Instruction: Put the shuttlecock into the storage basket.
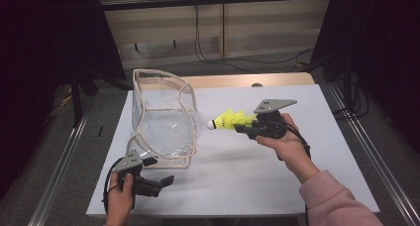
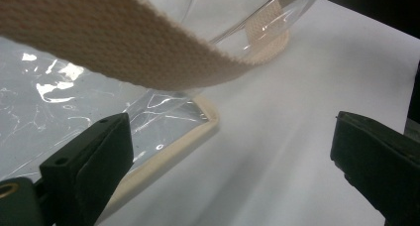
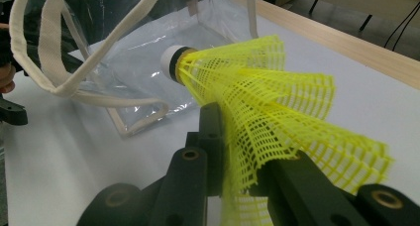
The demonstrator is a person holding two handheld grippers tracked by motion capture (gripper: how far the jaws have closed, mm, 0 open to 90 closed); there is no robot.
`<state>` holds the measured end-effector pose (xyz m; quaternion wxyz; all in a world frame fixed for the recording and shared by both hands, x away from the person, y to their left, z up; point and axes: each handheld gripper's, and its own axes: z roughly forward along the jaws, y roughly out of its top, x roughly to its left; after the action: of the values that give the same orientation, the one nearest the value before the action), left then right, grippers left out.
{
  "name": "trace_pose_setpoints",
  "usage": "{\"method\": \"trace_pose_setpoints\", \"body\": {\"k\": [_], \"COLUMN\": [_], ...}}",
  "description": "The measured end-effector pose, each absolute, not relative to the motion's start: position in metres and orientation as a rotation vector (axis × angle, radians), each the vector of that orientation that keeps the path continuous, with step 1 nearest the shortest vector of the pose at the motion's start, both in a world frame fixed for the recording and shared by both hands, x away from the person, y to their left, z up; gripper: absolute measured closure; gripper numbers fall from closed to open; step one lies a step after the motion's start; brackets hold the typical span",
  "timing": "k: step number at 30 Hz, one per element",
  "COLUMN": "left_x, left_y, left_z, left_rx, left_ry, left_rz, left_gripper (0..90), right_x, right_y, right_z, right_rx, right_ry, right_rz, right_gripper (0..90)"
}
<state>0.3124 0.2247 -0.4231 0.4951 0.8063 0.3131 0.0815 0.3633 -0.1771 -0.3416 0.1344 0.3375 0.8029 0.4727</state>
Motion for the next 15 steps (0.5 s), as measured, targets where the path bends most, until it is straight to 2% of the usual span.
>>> {"method": "trace_pose_setpoints", "body": {"k": [15], "left_x": [0.313], "left_y": [0.226], "left_z": [-0.423], "left_rx": [1.958], "left_ry": [0.749], "left_rz": [0.201], "left_gripper": [2.8], "right_x": [0.373], "right_y": [-0.168], "right_z": [-0.318], "right_rx": [0.955], "right_ry": [2.340], "right_rz": [1.371], "right_gripper": [82.2]}}
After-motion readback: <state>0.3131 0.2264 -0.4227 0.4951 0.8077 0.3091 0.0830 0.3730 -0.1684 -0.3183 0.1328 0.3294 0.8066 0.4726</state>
